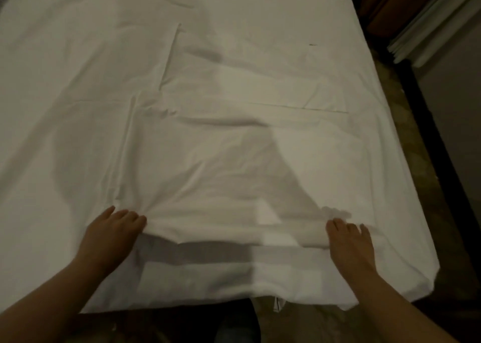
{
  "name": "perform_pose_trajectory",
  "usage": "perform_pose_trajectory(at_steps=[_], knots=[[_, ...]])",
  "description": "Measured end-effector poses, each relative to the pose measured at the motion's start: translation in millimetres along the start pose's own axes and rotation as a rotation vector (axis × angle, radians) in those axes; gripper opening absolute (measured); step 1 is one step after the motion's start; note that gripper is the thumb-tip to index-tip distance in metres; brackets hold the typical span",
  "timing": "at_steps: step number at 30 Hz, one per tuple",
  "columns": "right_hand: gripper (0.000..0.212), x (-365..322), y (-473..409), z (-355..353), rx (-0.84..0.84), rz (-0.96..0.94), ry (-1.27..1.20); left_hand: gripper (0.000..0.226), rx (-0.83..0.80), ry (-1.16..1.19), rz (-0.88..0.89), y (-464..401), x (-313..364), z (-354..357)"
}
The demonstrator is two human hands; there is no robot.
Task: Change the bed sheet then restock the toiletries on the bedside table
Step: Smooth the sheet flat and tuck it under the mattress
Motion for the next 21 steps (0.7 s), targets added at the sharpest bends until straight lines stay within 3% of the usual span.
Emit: perform_pose_trajectory(at_steps=[1,3,7,8,9,12,14,16,18,19,21], knots=[[0.023,6.1,0.8,-9.7,0.087,-0.016,-0.036,0.04,-0.043,0.034,-0.008,-0.4,-4.4,-5.9],[0.036,14.1,-0.1,-24.1,0.132,-0.098,-0.122,0.039,-0.118,0.083,-0.056,1.0,-15.0,-9.2],[0.035,29.7,19.8,-47.9,0.178,-0.074,-0.175,0.016,-0.209,0.198,-0.167,10.4,-16.0,-45.7],[0.032,30.0,31.7,-52.9,0.151,-0.053,-0.149,0.023,-0.226,0.167,-0.133,15.8,-12.9,-48.2],[0.031,29.1,42.6,-54.6,0.082,-0.06,-0.129,0.031,-0.305,0.148,-0.097,23.6,-9.8,-46.1],[0.031,27.4,76.8,-35.9,-0.425,-0.113,-0.116,0.037,-0.56,0.233,-0.003,47.9,2.2,-43.7],[0.031,31.3,87.4,-39.0,-0.575,-0.149,-0.141,0.042,-0.67,0.21,0.102,53.5,3.5,-48.1],[0.034,41.0,72.7,-63.6,-0.47,-0.148,-0.162,0.046,-0.75,0.13,0.146,37.6,-10.4,-61.0],[0.032,59.1,37.6,-106.5,-0.149,-0.174,-0.227,0.042,-0.753,0.07,0.093,1.2,-34.0,-88.6],[0.026,69.6,18.5,-128.6,0.011,-0.182,-0.193,0.037,-0.737,0.062,0.047,-19.8,-48.2,-107.3],[0.003,82.9,-25.3,-162.8,0.077,-0.14,-0.153,0.032,-0.659,0.058,-0.048,-61.8,-77.8,-147.9]])
Point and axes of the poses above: each hand's wrist, its own y-axis away from the middle knuckle, its own z-axis out of the palm, x = y × z, the point moved 6 cm from there along -y, towards the middle knuckle, and after that the axes turned 8 degrees about -x, right-handed, at the moved point
